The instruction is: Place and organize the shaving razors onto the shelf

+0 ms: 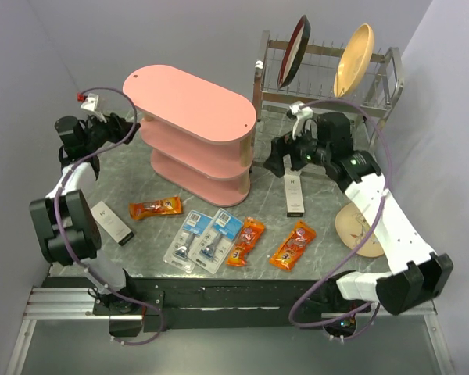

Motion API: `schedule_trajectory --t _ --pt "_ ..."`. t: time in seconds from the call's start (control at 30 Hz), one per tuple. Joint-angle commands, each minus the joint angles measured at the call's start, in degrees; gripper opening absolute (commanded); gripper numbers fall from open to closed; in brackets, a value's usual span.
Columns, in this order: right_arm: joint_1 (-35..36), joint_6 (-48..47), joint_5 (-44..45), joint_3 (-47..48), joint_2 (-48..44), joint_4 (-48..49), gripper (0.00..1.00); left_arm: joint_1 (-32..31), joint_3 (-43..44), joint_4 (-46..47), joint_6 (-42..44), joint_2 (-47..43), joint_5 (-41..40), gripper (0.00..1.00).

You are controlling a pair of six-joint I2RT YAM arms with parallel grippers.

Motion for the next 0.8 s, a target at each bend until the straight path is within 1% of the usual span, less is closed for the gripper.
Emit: schedule_trajectory --t 0.0,0.13,0.33,0.5,0.6,0.63,0.7,0.73,0.77 --pt "-0.08 -2.27 0.41 7.26 3.79 -3.25 1.0 -0.03 5.05 12.55 -5.04 5.45 5.87 0.7" --pt "-0.44 -3.68 -1.43 10.17 5.46 -8.09 1.0 -1.52 7.15 17.31 -6.98 9.57 7.38 0.71" --pt "-0.35 -3.15 -0.3 7.89 5.64 -7.75 1.0 -4.51 10.67 23.28 -11.28 14.67 6.32 0.71" --pt "-0.35 -3.77 -0.21 9.21 7.22 -8.62 1.0 -6.53 13.22 24.61 -10.85 16.88 3.34 0.7" --pt "-0.35 -4.38 0.41 9.65 7.58 -9.5 1.0 -6.54 13.49 25.23 -10.59 17.85 1.49 0.63" --pt "-0.35 -4.3 0.84 9.12 7.49 -9.42 1.0 -6.45 13.67 25.23 -10.76 18.02 1.66 0.54" --pt "-0.44 -3.95 1.2 8.07 7.06 -8.89 1.0 -6.01 12.53 26.54 -11.99 17.5 -0.34 0.45" --pt "-0.44 -3.51 1.37 6.85 6.88 -8.28 1.0 -5.66 12.0 26.54 -12.6 16.45 -1.49 0.37" --pt "-0.52 -3.24 1.38 6.22 6.79 -8.01 1.0 -5.39 11.65 25.85 -12.52 15.83 -2.63 0.33"
